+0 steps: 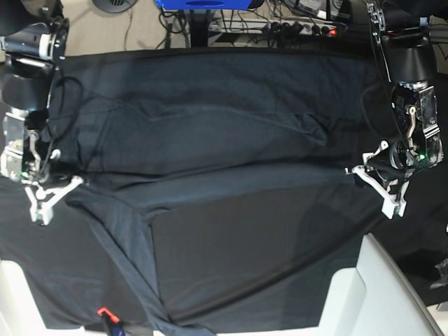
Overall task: Fold the T-shirt properly
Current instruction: 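Lift both grippers slightly, pulling the side edges toward the collar, then lower both grippers and pull the held edges back toward the hem, then hold the side edges with both grippers and drag them toward the collar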
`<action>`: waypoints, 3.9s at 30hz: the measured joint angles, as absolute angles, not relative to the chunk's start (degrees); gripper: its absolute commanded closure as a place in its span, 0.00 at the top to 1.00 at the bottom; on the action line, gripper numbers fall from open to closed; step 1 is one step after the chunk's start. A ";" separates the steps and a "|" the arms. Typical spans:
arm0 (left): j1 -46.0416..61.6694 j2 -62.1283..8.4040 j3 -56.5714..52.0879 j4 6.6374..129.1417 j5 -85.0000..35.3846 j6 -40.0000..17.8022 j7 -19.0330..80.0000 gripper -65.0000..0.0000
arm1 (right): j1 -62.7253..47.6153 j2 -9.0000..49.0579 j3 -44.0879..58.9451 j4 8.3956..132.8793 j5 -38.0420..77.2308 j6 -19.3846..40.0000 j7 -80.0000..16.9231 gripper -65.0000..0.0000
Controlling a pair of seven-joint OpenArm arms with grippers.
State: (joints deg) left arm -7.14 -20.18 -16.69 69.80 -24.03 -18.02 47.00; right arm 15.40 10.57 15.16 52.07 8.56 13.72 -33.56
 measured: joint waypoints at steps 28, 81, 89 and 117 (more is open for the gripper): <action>-7.25 -19.90 -16.69 69.58 -24.01 -18.02 47.00 0.00 | 26.61 10.46 9.74 46.26 8.62 11.05 -35.99 0.48; -13.32 -19.88 -17.26 69.78 -23.99 -18.00 49.08 0.00 | 28.49 10.41 9.76 42.98 8.34 13.91 -25.06 0.00; -14.87 -19.86 -17.28 70.04 -23.94 -18.02 48.99 0.00 | 27.99 10.59 9.76 42.96 8.16 13.91 -24.67 0.00; -4.75 -20.21 -17.28 81.69 -24.18 -18.04 48.75 0.00 | 24.58 11.51 9.85 43.13 7.88 13.93 -28.60 0.00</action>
State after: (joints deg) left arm -4.75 -20.21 -17.28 81.69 -24.18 -18.04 48.75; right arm 24.58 11.51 9.85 43.13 7.88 13.93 -28.60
